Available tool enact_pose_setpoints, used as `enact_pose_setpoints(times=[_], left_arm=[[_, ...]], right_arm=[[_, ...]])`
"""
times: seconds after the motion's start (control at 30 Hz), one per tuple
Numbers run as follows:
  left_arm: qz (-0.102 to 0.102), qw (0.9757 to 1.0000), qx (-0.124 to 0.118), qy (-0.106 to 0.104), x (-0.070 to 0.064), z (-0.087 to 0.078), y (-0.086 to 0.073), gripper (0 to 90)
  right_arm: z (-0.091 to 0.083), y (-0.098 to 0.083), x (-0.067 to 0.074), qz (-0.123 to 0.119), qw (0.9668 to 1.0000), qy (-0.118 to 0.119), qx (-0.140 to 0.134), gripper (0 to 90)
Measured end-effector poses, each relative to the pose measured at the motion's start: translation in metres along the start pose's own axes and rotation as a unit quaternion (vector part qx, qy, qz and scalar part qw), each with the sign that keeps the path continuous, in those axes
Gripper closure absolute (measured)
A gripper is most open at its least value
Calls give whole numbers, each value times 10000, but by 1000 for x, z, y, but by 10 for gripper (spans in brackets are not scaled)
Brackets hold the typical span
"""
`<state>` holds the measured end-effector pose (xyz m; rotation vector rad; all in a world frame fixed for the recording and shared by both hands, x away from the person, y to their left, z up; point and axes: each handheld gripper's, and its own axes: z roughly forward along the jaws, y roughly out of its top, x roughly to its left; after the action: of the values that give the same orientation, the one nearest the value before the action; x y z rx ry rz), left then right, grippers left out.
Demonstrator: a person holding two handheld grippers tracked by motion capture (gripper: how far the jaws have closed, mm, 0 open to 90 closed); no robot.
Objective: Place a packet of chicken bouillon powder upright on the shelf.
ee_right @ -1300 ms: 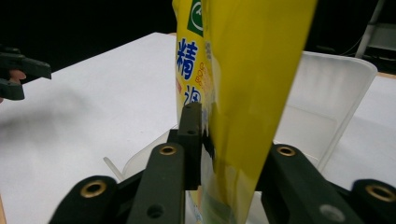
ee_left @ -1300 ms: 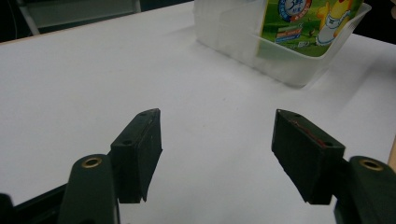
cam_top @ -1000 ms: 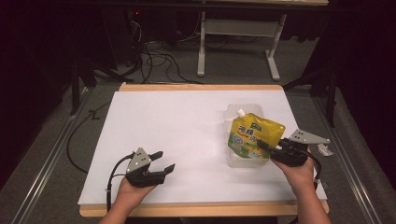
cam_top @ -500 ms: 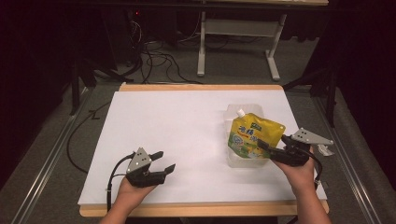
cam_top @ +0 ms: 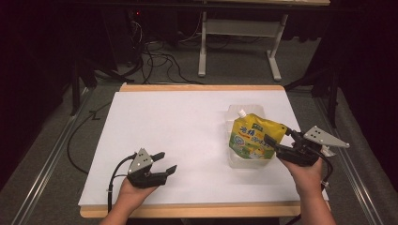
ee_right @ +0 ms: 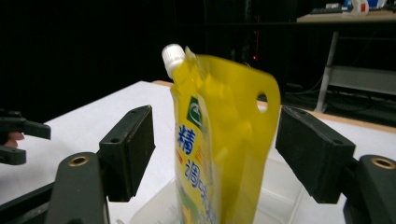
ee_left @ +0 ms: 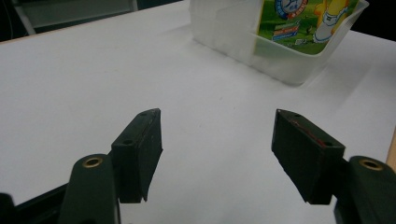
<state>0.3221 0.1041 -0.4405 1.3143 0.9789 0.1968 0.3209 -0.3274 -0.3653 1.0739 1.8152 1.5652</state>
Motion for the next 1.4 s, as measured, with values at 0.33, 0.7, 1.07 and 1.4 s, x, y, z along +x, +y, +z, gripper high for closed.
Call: enact_pose_setpoints(times=[0.33, 0.7, 1.07, 1.4], left_arm=[[-6, 10000, 7, -14, -1, 0, -1, 340], [-11, 10000, -10, -33, -1, 0, 0, 340], [-66, 10000, -42, -47, -2, 0, 1, 339], [-35, 10000, -10, -66, -3, 0, 0, 338]], right_arm=[[-14, 18, 7, -91, 9995, -58, -291, 275], [-22, 36, 28, -318, 9980, 130, -528, 275], [-10, 41, 62, -514, 9951, 675, -507, 260], [30, 14, 94, -533, 9898, 1310, 177, 275]])
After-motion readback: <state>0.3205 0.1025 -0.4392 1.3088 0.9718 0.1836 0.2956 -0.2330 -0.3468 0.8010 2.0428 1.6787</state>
